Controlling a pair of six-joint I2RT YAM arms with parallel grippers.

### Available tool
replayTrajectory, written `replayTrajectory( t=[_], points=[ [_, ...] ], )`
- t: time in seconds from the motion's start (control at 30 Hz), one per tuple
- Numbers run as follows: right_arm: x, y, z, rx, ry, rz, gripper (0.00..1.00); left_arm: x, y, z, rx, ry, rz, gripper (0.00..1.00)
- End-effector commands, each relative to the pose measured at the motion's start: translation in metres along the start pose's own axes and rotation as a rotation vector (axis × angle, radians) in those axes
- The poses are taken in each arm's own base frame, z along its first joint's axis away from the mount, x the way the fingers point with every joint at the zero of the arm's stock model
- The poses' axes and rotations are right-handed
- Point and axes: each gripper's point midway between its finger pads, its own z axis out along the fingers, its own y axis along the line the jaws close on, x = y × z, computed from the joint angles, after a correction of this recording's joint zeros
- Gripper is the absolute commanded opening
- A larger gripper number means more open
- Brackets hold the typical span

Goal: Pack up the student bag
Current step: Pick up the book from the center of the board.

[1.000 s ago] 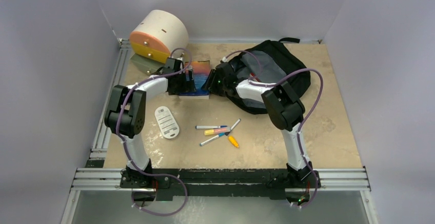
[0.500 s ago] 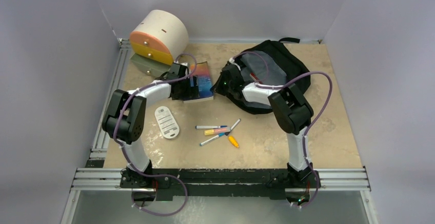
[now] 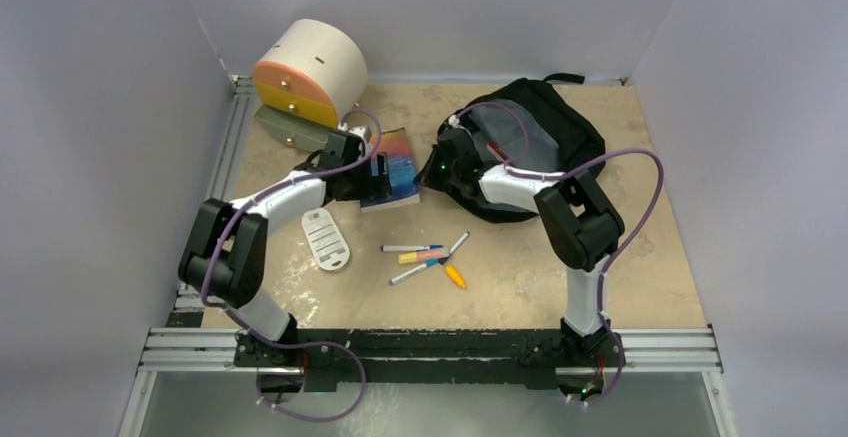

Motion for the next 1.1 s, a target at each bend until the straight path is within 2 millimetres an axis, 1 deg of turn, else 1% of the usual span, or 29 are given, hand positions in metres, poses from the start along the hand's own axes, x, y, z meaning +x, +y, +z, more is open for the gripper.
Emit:
replayTrajectory(
  t=[0.0, 0.1, 0.23, 0.3, 0.37, 0.43, 0.53, 0.63, 0.73, 0.8, 0.9, 0.97, 1.07],
  points=[
    [-0.002, 0.023, -0.024, -0.039, -0.007, -0.024, 0.00, -0.038, -0.035, -0.034, 0.145, -0.200, 0.089, 0.83],
    [-0.008, 0.022, -0.026, -0.021, -0.022, -0.026, 0.00, -0.035, -0.031, -0.039, 0.145, -0.235, 0.102, 0.85],
    [-0.016, 0.018, -0.030, -0.012, -0.036, -0.009, 0.00, -0.028, -0.024, -0.040, 0.122, -0.218, 0.095, 0.85],
    [-0.021, 0.018, -0.033, -0.023, -0.041, 0.004, 0.00, -0.027, -0.025, -0.041, 0.133, -0.228, 0.109, 0.85],
    [-0.026, 0.021, -0.037, -0.043, -0.040, 0.017, 0.00, -0.029, -0.028, -0.050, 0.161, -0.269, 0.150, 0.85],
    [-0.032, 0.022, -0.041, -0.058, -0.044, 0.025, 0.00, -0.036, -0.031, -0.058, 0.184, -0.341, 0.202, 0.85],
    [-0.045, 0.017, -0.046, -0.063, -0.063, 0.038, 0.00, -0.041, -0.028, -0.066, 0.177, -0.397, 0.237, 0.85],
    [-0.056, 0.003, -0.048, -0.053, -0.071, 0.052, 0.00, -0.039, -0.025, -0.063, 0.154, -0.363, 0.187, 0.86],
    [-0.061, -0.017, -0.048, -0.039, -0.065, 0.068, 0.00, -0.032, -0.030, -0.058, 0.180, -0.318, 0.093, 0.86],
    [-0.063, -0.023, -0.049, -0.030, -0.065, 0.066, 0.00, -0.027, -0.034, -0.054, 0.206, -0.296, 0.042, 0.86],
    [-0.065, -0.019, -0.053, -0.050, -0.061, 0.035, 0.00, -0.025, -0.041, -0.052, 0.253, -0.299, 0.061, 0.86],
    [-0.066, -0.013, -0.055, -0.075, -0.054, 0.003, 0.00, -0.030, -0.045, -0.055, 0.276, -0.335, 0.101, 0.86],
    [-0.066, -0.013, -0.054, -0.077, -0.046, -0.021, 0.00, -0.034, -0.041, -0.055, 0.255, -0.364, 0.131, 0.86]
  ],
)
